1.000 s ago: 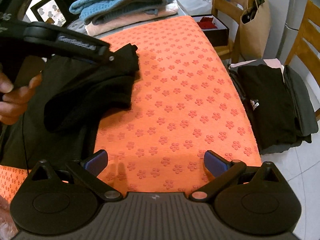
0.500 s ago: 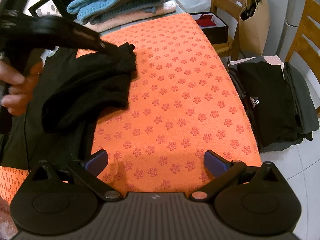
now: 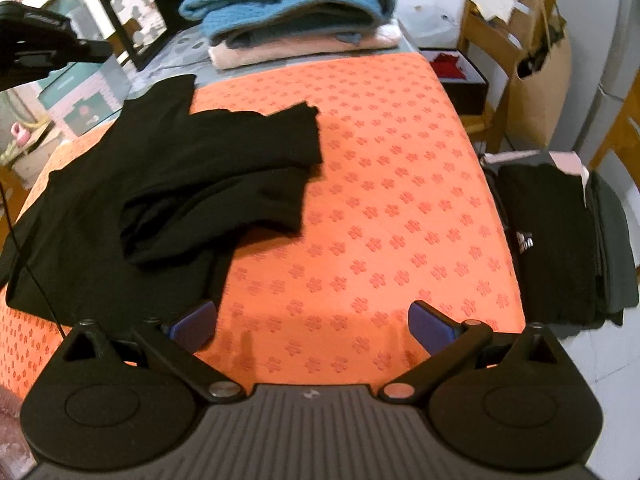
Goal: Fold clothes
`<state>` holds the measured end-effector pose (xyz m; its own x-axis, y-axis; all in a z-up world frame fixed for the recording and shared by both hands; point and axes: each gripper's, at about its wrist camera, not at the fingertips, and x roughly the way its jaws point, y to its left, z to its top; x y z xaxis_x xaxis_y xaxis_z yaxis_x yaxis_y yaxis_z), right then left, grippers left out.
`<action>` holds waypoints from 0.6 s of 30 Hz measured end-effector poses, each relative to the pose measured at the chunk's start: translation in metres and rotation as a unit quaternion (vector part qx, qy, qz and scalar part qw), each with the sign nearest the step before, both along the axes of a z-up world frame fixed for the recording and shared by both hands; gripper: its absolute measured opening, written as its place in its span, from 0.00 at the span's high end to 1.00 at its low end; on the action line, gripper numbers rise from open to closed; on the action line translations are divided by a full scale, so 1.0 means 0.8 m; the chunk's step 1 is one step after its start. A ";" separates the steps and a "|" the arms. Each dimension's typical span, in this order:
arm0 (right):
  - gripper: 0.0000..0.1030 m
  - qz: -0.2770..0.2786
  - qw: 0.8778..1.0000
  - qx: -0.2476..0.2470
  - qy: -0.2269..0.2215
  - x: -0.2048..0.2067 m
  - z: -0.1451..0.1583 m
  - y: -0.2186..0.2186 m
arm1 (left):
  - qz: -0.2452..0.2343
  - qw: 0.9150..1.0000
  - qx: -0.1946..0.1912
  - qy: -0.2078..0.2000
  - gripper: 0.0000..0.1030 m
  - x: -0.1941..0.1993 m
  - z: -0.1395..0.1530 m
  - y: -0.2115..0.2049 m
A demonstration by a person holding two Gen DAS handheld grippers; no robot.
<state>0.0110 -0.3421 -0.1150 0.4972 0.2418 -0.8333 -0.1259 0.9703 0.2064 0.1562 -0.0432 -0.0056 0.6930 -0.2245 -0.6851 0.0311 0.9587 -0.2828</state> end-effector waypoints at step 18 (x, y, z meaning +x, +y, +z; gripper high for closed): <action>0.44 -0.162 0.972 0.167 0.028 0.128 -0.025 -0.007 | 0.028 0.995 -0.062 0.072 0.81 -0.058 -0.026 0.072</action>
